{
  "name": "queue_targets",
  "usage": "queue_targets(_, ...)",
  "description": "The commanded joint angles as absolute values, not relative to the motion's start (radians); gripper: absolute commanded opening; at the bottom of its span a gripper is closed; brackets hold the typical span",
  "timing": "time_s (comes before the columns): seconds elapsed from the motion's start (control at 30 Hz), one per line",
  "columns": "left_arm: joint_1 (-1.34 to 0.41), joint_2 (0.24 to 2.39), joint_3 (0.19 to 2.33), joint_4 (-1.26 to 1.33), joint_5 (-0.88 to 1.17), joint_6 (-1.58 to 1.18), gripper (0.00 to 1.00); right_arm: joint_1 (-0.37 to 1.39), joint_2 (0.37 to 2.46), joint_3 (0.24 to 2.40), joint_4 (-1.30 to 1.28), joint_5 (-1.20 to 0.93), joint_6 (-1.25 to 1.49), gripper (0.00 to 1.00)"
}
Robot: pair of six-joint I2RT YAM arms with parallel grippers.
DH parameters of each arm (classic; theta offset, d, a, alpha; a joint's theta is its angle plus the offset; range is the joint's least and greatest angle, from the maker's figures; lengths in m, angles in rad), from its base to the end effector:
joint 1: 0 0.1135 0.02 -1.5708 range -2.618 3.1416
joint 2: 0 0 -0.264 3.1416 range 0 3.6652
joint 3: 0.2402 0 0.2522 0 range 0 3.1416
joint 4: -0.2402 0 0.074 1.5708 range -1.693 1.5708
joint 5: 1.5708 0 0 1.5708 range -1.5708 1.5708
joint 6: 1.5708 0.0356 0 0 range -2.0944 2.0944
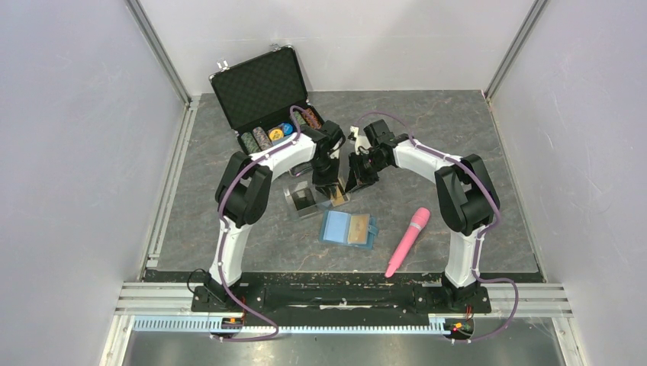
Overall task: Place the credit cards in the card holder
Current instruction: Pick up the credit card from the storage box.
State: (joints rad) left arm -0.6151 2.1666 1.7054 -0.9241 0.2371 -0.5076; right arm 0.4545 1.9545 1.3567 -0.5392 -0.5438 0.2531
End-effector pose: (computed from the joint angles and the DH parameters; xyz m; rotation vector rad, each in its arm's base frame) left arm 0.3498 -0.2574 0.1700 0.1993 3.0702 -0.4626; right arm 0.3504 0.1917 0.1752 -0.4486 2.7438 0.9376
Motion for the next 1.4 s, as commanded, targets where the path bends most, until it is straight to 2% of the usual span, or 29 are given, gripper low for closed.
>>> queue_targets(0.0,-0.636,2.202,1.781,-0.914,0.237,-0.443,0.28,0.479,1.905,1.348,-0.535,-0.661,0.265,0.05)
queue_targets(0.17,-0.650,2.210,1.806,-0.939,0.210,-0.429,0.23,0.480,1.904,1.347,-0.535,-0.662,0.267,0.05)
queue_targets(0.3,-0.651,2.202,1.818,-0.945,0.219,-0.425,0.12,0.480,1.904,1.348,-0.535,-0.664,0.266,0.05)
queue_targets(0.47,-0.650,2.180,1.824,-0.930,0.244,-0.432,0.02,0.483,1.902,1.350,-0.535,-0.664,0.268,0.05)
queue_targets(1.1,-0.600,2.032,1.649,-0.672,0.361,-0.572,0.02,0.488,1.891,1.336,-0.531,-0.664,0.266,0.05)
queue_targets(1.37,-0.591,2.055,1.645,-0.717,0.351,-0.554,0.07,0.494,1.878,1.330,-0.529,-0.677,0.277,0.05)
